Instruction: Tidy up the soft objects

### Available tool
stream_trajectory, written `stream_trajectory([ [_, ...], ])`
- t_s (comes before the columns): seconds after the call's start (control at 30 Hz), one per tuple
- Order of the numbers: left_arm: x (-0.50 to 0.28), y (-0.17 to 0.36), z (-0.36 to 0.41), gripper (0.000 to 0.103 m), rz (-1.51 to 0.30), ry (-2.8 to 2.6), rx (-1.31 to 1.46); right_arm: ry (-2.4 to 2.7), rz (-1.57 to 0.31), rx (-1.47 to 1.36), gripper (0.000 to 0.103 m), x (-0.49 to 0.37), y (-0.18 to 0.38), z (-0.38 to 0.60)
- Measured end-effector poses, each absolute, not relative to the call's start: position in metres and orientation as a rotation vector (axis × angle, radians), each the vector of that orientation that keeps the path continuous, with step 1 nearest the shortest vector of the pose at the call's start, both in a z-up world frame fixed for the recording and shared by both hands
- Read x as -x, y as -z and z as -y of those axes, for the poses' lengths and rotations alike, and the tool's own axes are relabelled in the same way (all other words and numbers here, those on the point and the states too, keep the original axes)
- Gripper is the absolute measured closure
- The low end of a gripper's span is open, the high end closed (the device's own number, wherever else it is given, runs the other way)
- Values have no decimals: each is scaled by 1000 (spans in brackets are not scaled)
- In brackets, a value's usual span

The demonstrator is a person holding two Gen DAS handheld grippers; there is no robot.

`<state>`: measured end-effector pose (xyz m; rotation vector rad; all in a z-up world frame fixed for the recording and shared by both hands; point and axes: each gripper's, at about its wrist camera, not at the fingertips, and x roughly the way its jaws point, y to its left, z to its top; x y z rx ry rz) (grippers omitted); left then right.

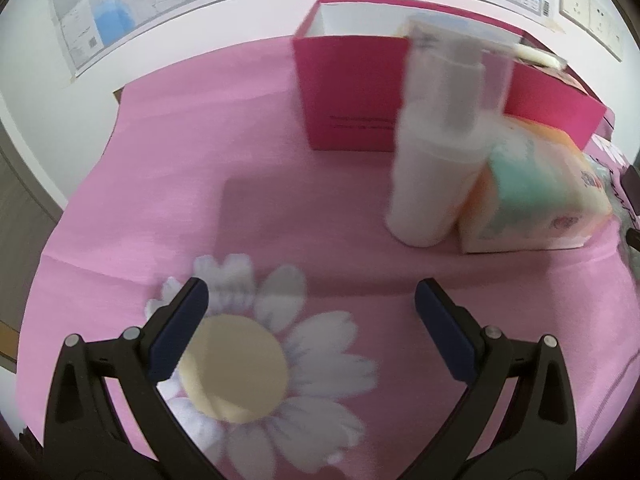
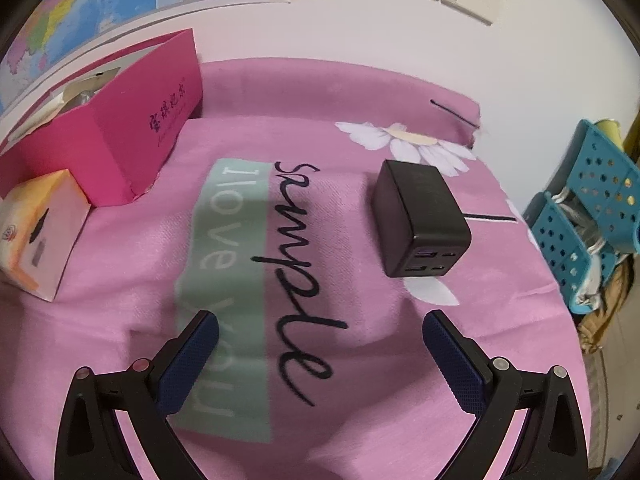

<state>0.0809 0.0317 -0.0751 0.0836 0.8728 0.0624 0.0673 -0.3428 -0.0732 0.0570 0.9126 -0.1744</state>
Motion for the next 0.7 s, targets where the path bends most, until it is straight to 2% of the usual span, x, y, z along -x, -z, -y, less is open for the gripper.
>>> stream_trajectory([
  [0.23,-87,74,-53,0,-879,-92,-69,149,-919,-125,0,-73,78,378],
  [0.7,-91,70,-71,0,-866,-89,-71,107,-917,-100,0,-75,77,380],
])
